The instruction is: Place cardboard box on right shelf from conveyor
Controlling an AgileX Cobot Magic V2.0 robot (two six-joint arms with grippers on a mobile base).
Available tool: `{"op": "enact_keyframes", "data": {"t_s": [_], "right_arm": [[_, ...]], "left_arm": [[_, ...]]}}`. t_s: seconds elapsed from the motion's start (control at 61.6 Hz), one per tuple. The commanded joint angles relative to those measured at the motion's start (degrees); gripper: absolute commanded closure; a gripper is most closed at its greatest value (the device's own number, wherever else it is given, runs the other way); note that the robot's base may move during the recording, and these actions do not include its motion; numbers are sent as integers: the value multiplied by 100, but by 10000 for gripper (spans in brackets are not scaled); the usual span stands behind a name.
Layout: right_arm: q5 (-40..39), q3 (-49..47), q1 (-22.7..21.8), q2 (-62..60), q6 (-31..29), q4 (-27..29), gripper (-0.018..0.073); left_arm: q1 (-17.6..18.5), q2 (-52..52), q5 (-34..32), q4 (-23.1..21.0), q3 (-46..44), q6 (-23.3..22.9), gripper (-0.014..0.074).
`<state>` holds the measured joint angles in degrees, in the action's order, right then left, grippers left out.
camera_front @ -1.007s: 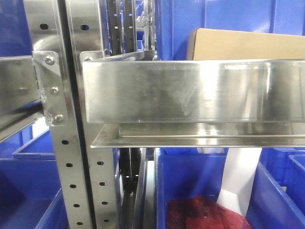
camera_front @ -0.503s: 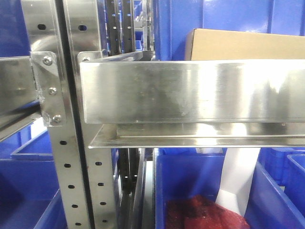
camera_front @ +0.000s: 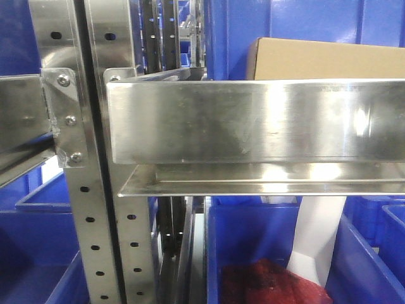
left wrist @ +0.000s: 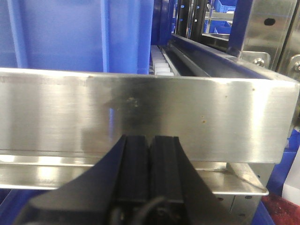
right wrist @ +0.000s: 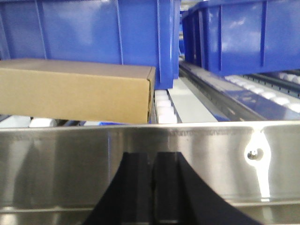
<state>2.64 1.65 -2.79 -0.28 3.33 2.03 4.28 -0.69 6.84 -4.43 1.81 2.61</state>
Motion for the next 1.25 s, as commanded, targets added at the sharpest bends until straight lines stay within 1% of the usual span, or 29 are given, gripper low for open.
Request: {"op": "enact_keyframes", "data": {"t_s": [0.0, 1.234], "right_arm": [[-554, -23, -48, -137, -52, -4, 524], [-548, -23, -48, -137, -45, -4, 524]], "left_arm": [[24, -84, -495, -34, 48, 2, 713], [24, -84, -495, -34, 48, 2, 713]]}}
